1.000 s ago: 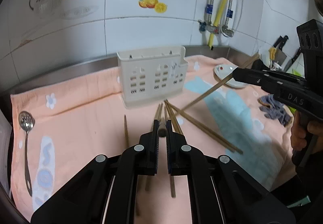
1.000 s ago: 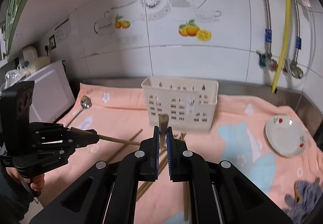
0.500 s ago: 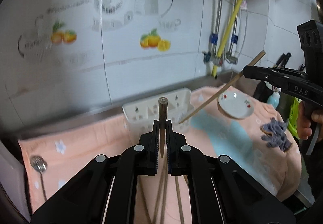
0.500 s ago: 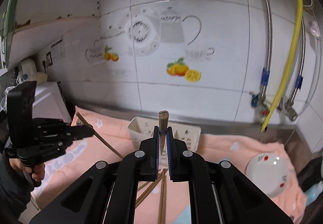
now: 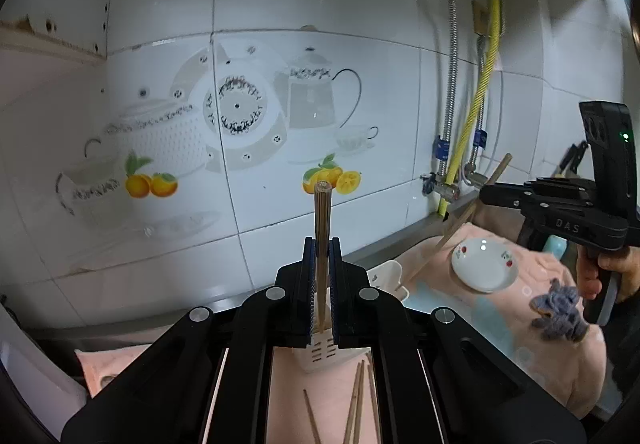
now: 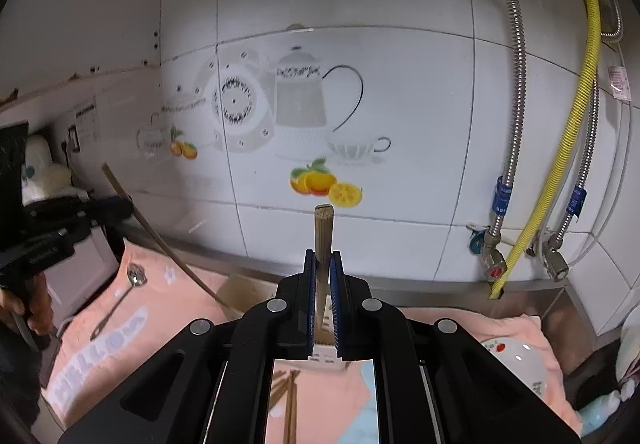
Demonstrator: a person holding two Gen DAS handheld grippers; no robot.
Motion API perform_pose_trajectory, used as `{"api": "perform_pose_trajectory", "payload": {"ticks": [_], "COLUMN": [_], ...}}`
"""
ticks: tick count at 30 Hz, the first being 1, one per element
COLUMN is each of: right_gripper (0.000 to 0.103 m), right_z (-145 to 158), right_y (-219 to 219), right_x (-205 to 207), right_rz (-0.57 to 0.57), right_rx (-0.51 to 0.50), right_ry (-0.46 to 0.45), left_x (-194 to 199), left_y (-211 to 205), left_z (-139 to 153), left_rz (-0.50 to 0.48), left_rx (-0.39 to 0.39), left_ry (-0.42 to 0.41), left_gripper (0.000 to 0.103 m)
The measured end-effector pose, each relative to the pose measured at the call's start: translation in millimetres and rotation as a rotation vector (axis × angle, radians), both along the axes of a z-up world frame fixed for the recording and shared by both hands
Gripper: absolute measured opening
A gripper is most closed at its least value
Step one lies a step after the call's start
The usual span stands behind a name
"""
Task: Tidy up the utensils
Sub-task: 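Lift the left tool's chopstick upright over the holder while the right tool does likewise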
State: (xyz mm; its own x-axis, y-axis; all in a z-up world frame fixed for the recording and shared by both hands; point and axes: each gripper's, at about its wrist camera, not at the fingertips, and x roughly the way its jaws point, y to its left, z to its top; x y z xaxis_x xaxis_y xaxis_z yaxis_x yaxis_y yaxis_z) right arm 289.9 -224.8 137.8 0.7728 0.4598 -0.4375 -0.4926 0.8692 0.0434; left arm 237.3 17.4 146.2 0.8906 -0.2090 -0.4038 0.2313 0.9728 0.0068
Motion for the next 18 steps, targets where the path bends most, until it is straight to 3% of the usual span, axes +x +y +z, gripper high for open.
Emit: {"api": "perform_pose_trajectory", "payload": {"ticks": [5,10,18], "right_gripper": [0.007,0.007,0.007], "right_z": [-7,-34,-75], "right_y": [8,18,24], "right_x": [15,39,56], "right_rz": [-0.015,-0.022,-0.032], "right_rx": [-0.045,-0.092,-0.129], "right_ry": [0.007,0.080,0.157], "left_x": [10,25,57], "left_y": [4,5,14], "left_z": [3,-3,-40], "left_rz": [0.012,0.023,0.054], "left_rx": [-0.018,-0.040,-0.057], "left_ry": [-0.011,-0.002,0.116], "left_gripper": [0.005,0.005,0.005]}}
